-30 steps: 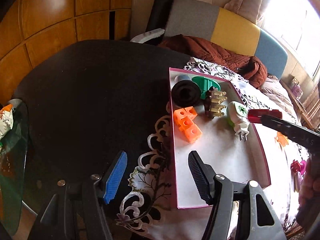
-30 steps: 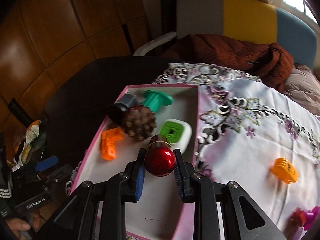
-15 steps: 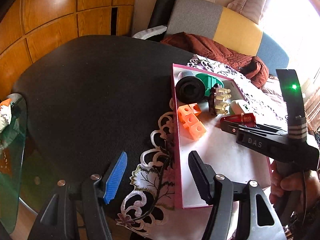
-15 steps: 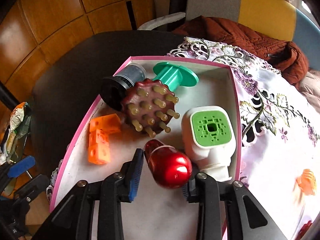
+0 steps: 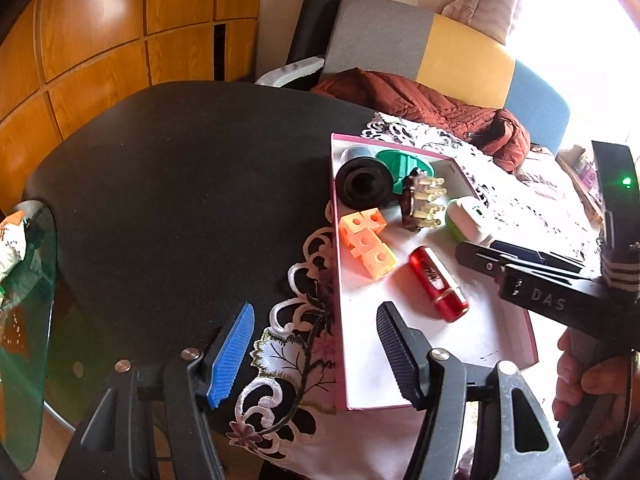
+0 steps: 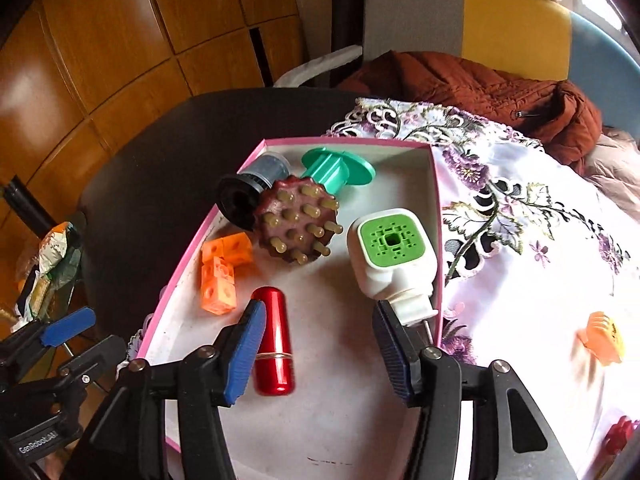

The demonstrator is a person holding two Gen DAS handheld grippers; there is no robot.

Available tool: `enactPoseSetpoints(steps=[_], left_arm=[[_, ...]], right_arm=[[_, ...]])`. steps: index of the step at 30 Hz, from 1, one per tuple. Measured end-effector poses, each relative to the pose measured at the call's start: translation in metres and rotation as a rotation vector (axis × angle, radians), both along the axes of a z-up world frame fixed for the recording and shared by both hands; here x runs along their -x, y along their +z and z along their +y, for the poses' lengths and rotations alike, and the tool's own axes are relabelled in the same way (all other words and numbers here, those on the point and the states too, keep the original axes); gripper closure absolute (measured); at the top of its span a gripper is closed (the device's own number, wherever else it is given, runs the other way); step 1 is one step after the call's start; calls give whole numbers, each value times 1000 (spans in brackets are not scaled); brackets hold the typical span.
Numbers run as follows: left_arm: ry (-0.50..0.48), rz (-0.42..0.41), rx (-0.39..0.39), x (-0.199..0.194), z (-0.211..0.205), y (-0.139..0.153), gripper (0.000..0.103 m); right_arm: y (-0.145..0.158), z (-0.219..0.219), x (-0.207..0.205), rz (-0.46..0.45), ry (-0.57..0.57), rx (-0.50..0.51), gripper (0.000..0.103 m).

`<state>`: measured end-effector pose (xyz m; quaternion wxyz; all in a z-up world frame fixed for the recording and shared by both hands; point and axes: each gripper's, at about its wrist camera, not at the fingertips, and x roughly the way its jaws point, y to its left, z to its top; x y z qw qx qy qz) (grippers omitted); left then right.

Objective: Organize rigid objects
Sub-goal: 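Carry the red cylinder into the tray and open the right tool, then withdraw both tools from the tray toward the remaining items on the cloth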

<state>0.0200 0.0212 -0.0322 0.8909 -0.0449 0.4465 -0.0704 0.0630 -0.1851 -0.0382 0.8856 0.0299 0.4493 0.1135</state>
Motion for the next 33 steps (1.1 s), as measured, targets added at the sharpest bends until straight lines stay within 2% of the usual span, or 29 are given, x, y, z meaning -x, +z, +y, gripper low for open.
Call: enactPoseSetpoints(steps=[8, 17, 25, 33], left_arm=[[-29, -14, -16, 4, -10, 5, 38], [-66, -19, -35, 8, -23, 7, 38], [-107, -28, -57, 11, -38, 10, 38], [-181, -43, -75, 15, -63, 16, 38]], right_arm=[[16, -17, 16, -59, -36, 8, 44], [29, -56, 34, -99, -126, 1, 39], [39, -105, 50, -130, -232, 13, 32], [50, -178, 71, -155, -393, 35, 28]])
